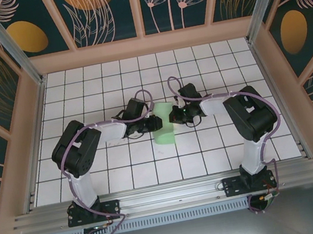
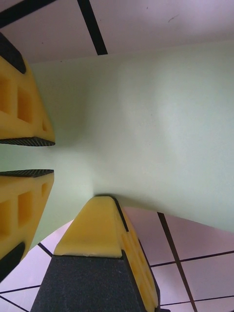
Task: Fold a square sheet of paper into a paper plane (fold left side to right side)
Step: Hold the square sheet of paper at the center of the table.
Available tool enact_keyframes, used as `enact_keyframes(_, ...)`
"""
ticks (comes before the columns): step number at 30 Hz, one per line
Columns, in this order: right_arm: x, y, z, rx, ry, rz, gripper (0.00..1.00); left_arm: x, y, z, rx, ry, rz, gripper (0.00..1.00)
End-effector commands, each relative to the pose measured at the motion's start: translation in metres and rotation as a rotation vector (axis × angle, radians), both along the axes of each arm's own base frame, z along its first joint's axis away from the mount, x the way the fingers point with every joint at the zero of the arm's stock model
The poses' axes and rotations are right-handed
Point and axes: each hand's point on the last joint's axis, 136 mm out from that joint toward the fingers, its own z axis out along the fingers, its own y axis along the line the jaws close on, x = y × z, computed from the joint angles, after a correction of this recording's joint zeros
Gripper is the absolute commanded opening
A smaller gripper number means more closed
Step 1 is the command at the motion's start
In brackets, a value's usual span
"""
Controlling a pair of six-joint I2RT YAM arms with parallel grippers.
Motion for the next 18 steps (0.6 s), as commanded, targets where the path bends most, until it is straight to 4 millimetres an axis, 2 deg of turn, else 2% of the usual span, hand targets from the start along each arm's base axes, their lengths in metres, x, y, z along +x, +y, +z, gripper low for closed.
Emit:
enact_keyframes(1,-0.015,-0.011,-0.027,-0.085,0.071,0.012,0.05,-0.007,0.007,-0.016,0.037,0.026,0.006,0.22)
enact_keyframes(3,-0.011,-0.005,-0.018,-0.054,0.043,0.021,0.05,-0.01,0.009,-0.02,0.046,0.037,0.006,0.22)
enact_keyframes(9,0.02,0.004,0.046,0.043,-0.126,0.027,0.05,-0.016,0.015,-0.032,0.073,0.058,0.012,0.22)
enact_keyframes(12,0.03,0.005,0.066,0.072,-0.172,0.023,0.05,-0.017,0.016,-0.035,0.082,0.06,0.013,0.22)
enact_keyframes(15,0.04,0.011,0.071,0.101,-0.177,0.023,0.05,-0.018,0.016,-0.037,0.086,0.061,0.014,0.21)
enact_keyframes(18,0.048,0.021,0.063,0.126,-0.157,0.032,0.05,-0.018,0.017,-0.037,0.088,0.061,0.016,0.21)
